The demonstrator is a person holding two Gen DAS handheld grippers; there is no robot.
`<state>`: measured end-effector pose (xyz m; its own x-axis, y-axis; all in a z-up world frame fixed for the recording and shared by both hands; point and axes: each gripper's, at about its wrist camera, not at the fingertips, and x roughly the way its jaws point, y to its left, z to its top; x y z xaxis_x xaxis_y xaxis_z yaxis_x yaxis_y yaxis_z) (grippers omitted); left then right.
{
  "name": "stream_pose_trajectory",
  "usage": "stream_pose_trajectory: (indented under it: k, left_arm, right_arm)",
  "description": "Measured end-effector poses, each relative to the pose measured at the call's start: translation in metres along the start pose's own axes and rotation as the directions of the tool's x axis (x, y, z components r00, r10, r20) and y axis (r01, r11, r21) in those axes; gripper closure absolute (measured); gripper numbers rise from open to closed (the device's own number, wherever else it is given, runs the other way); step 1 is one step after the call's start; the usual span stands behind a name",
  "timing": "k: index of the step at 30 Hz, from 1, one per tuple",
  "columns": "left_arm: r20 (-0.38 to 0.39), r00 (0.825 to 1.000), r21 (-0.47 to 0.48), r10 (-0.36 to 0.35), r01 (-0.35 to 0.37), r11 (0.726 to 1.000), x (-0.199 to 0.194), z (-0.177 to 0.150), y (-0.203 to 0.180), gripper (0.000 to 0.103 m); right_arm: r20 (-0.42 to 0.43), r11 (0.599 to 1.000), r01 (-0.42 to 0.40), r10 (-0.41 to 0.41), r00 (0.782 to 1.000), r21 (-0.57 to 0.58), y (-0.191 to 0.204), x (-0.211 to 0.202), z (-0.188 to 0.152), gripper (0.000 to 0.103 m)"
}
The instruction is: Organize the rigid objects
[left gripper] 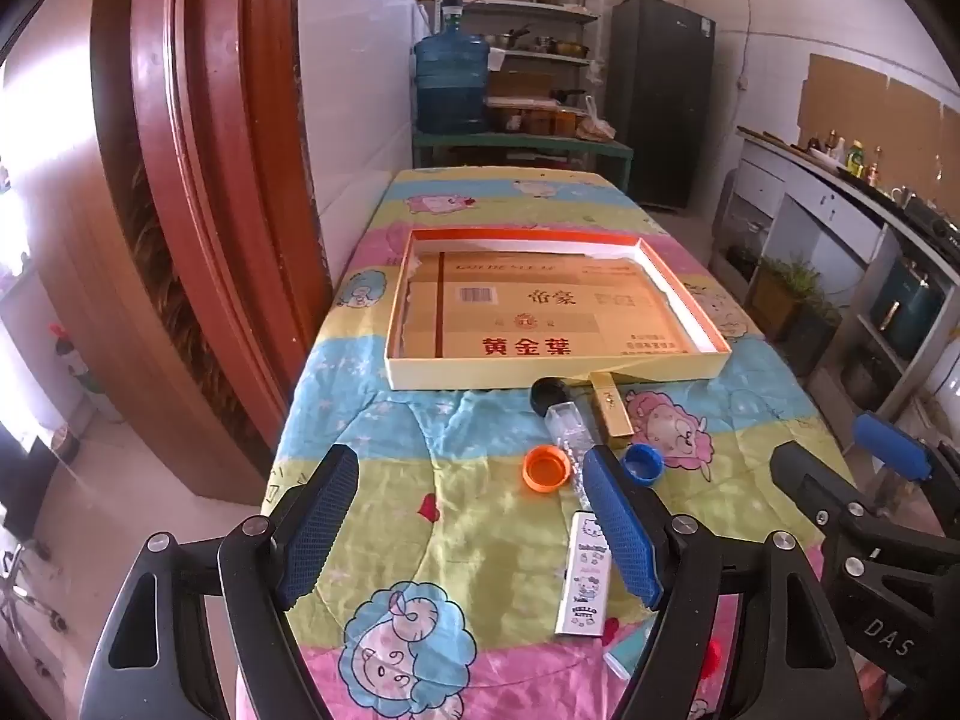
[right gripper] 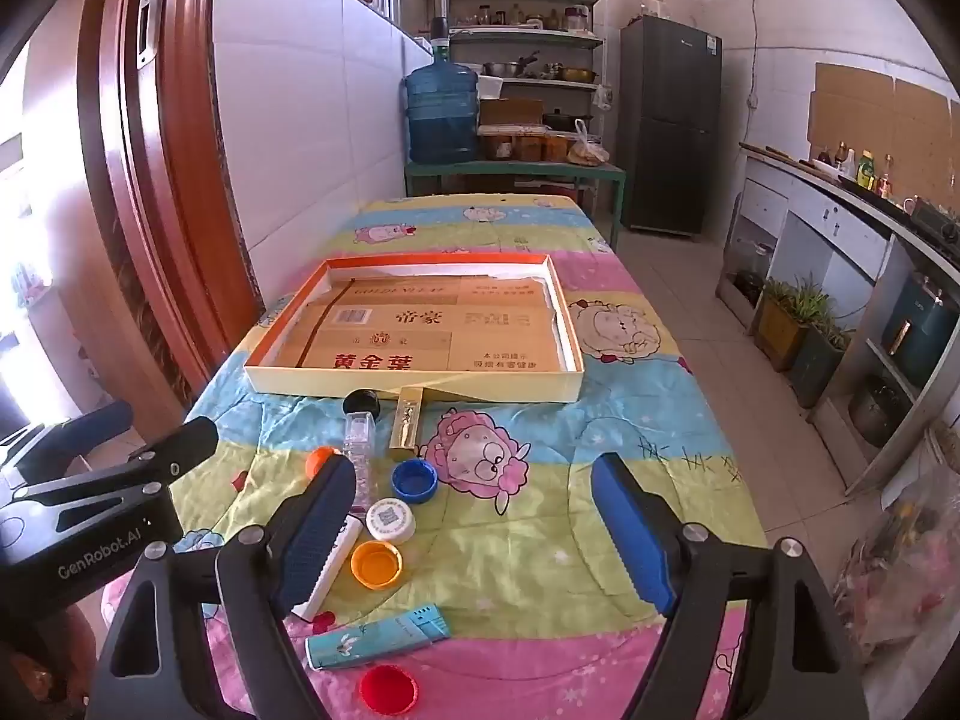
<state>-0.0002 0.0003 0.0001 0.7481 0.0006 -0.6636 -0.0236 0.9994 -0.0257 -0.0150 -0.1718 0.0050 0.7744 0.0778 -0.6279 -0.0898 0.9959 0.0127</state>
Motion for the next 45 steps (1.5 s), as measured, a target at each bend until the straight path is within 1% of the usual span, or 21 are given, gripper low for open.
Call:
stream_pose_trajectory:
  k: [1, 3, 4, 5, 6, 7, 8, 9, 28, 45]
  left_arm:
    - [0.002, 1.0, -0.005, 0.005, -0.005, 1.0, 0.0, 0.0, 0.0, 0.024]
    - [0.009, 1.0, -0.009, 0.026, -0.026, 1.0, 0.0, 0.0, -0.001, 0.024]
    - [0.018, 0.999, 0.011, 0.048, -0.048, 0.999, -0.001, -0.003, -0.011, 0.024]
    - [0.021, 0.998, 0.007, 0.052, -0.052, 0.999, -0.003, -0.002, -0.012, 0.024]
    - [0.024, 0.999, 0.009, 0.038, -0.038, 0.999, -0.007, -0.003, -0.009, 0.024]
    - [0.027, 0.999, 0.006, 0.041, -0.041, 0.999, -0.01, -0.004, -0.012, 0.024]
    - [0.021, 1.0, -0.004, 0.012, -0.012, 1.0, -0.011, -0.003, -0.003, 0.024]
    - [0.016, 1.0, -0.008, 0.003, -0.003, 1.0, -0.011, -0.002, 0.0, 0.024]
    - [0.043, 0.999, 0.005, -0.01, 0.01, 1.0, -0.031, -0.011, 0.001, 0.024]
    - [0.05, 0.999, -0.002, -0.005, 0.005, 1.0, -0.036, -0.014, 0.001, 0.024]
  right_arm:
    - [-0.006, 1.0, -0.011, 0.011, 1.0, 0.016, -0.001, 0.0, 0.0, 0.023]
    - [-0.009, 1.0, -0.005, 0.005, 1.0, 0.008, -0.001, 0.0, 0.001, 0.023]
    - [-0.009, 1.0, -0.005, 0.005, 1.0, 0.007, -0.001, 0.0, 0.001, 0.023]
    - [-0.009, 1.0, -0.005, 0.005, 1.0, 0.006, -0.001, -0.001, 0.001, 0.023]
    - [-0.008, 1.0, -0.004, 0.004, 1.0, 0.005, -0.001, -0.001, 0.001, 0.023]
    - [-0.006, 1.0, -0.003, 0.003, 1.0, 0.004, 0.0, -0.003, 0.0, 0.023]
    - [-0.003, 1.0, -0.002, 0.002, 1.0, 0.002, 0.003, -0.004, -0.001, 0.023]
    - [-0.003, 1.0, -0.003, 0.003, 1.0, 0.0, 0.004, -0.004, -0.001, 0.023]
    - [0.028, 1.0, -0.001, 0.001, 1.0, -0.008, 0.006, -0.03, -0.005, 0.023]
    - [0.029, 1.0, -0.007, 0.007, 1.0, -0.006, 0.008, -0.036, -0.004, 0.023]
